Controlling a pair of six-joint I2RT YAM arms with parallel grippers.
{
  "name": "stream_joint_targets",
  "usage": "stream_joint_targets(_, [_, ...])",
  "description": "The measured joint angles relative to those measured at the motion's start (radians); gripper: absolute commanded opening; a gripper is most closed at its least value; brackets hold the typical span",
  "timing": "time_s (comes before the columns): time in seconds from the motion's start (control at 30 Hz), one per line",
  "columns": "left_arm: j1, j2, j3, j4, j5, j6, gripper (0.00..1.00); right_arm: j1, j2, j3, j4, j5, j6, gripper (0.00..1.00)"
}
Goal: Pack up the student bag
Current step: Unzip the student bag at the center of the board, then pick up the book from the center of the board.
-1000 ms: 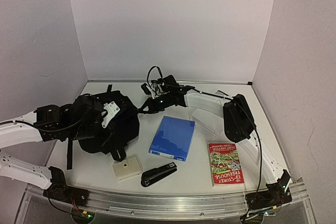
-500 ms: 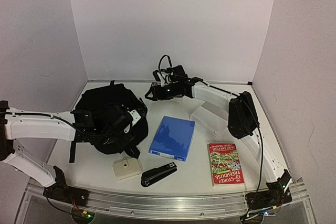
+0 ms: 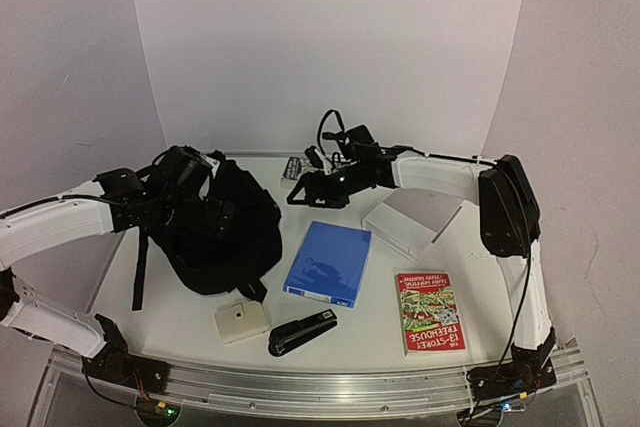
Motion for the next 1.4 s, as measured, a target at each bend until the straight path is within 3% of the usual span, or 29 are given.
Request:
stream_joint_targets(0.27, [0.089,0.169,0.031,-0.146,0.008,-0.119,0.85,0.143,-0.017,-0.061,-0.005,-0.064,0.054,0.77])
stream_joint_targets(0.6, [0.110,0.184,-0.039,-0.134,0.152,-0.178,0.65,0.154,0.183,0.154,0.000,-0.016,0.088,0.30])
stream_joint_targets(0.8, [0.107,0.209,-0.075,-0.052,0.269,-0.194,0.61,0.090,0.282,0.272,-0.015,0.051,0.095,0.17])
stream_joint_targets(0.9, [0.106,0.234,-0.075,0.014,0.313,-0.198,0.62,0.049,0.296,0.324,-0.017,0.094,0.085,0.21])
stream_joint_targets(1.1, [0.100,0.326,-0.028,0.062,0.322,-0.199,0.79,-0.015,0.281,0.359,-0.012,0.120,0.049,0.46])
stream_joint_targets(1.23, [0.100,0.340,0.051,0.064,0.263,-0.194,0.90,-0.037,0.145,0.187,-0.035,0.123,0.008,0.72])
stream_joint_targets(1.4, [0.101,0.330,0.179,0.082,0.228,-0.173,0.98,-0.079,-0.171,-0.116,-0.079,0.138,-0.072,0.82])
